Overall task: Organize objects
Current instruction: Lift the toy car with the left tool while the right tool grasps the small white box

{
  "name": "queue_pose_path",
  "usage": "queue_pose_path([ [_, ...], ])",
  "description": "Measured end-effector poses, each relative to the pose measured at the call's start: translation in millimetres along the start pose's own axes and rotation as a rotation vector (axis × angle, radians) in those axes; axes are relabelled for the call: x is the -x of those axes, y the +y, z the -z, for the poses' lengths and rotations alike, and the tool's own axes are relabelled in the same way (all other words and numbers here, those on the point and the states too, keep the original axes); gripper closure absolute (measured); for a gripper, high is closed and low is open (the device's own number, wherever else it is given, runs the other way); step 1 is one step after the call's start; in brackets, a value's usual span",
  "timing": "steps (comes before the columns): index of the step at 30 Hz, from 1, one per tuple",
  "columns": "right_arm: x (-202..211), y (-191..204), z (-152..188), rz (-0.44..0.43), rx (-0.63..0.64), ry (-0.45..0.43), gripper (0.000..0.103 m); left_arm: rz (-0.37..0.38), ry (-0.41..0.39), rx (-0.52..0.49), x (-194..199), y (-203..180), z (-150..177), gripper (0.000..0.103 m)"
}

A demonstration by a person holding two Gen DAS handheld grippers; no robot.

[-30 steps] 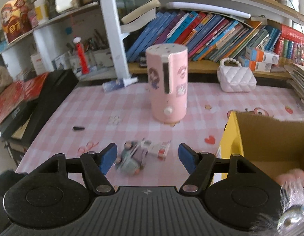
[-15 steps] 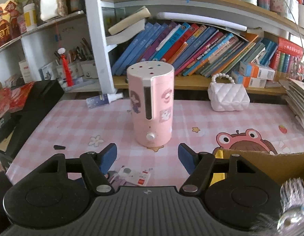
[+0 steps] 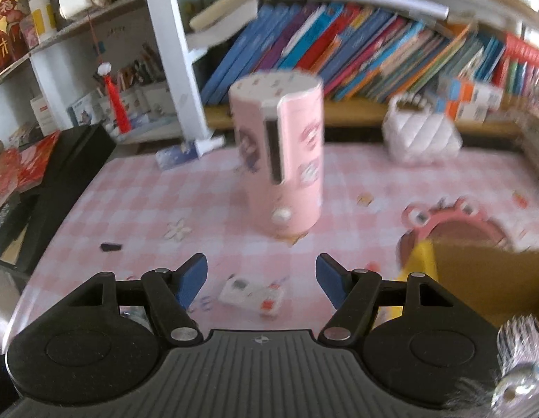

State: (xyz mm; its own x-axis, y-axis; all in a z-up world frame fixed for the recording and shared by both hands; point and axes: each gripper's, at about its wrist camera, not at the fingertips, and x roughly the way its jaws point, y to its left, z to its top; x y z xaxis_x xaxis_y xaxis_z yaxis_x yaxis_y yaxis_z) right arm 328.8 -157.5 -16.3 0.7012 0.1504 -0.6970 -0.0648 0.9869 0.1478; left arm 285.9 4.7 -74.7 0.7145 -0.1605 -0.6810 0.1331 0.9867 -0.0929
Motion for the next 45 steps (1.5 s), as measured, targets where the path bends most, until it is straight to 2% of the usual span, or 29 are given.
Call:
queue_pose_path([
  [7, -53.9, 17.9, 12.5, 0.071, 0.006, 0.129, 0.036, -0.061, 0.001, 0.134, 40.8, 38.3, 13.5, 0.056],
  [12, -85.2, 22.2, 21.9, 0.111, 0.027, 0.181, 0.034, -0.06, 0.003, 0.15, 55.9, 40.1, 18.0, 0.056],
  [14, -86.9, 24.4, 23.9, 0.12, 0.051, 0.156, 0.034, -0.051, -0.004, 0.147, 63.1, 38.3, 20.2, 0.056],
  [15, -87.3, 25.1, 24.4, 0.123, 0.061, 0.15, 0.038, -0.047, -0.009, 0.143, 65.3, 36.8, 20.3, 0.056],
  [16, -87.2, 25.9, 24.9, 0.12, 0.067, 0.141, 0.047, -0.043, -0.014, 0.139, 68.0, 36.0, 19.7, 0.056],
  [22, -81.3, 33.2, 26.1, 0.103, 0.129, 0.134, 0.048, -0.036, -0.036, 0.13, 84.7, 37.0, 19.9, 0.056],
  [32, -5.0, 47.1, 36.3, -0.022, 0.144, 0.039, 0.048, -0.045, -0.061, 0.147, 126.0, 45.6, 33.3, 0.056],
  [42, 74.8, 59.4, 81.8, -0.072, 0.278, -0.036, 0.048, -0.028, -0.082, 0.138, 167.9, 47.7, 58.8, 0.056],
  [45, 98.5, 60.8, 97.4, -0.074, 0.275, -0.048, 0.048, -0.029, -0.068, 0.126, 178.5, 47.6, 70.4, 0.056],
])
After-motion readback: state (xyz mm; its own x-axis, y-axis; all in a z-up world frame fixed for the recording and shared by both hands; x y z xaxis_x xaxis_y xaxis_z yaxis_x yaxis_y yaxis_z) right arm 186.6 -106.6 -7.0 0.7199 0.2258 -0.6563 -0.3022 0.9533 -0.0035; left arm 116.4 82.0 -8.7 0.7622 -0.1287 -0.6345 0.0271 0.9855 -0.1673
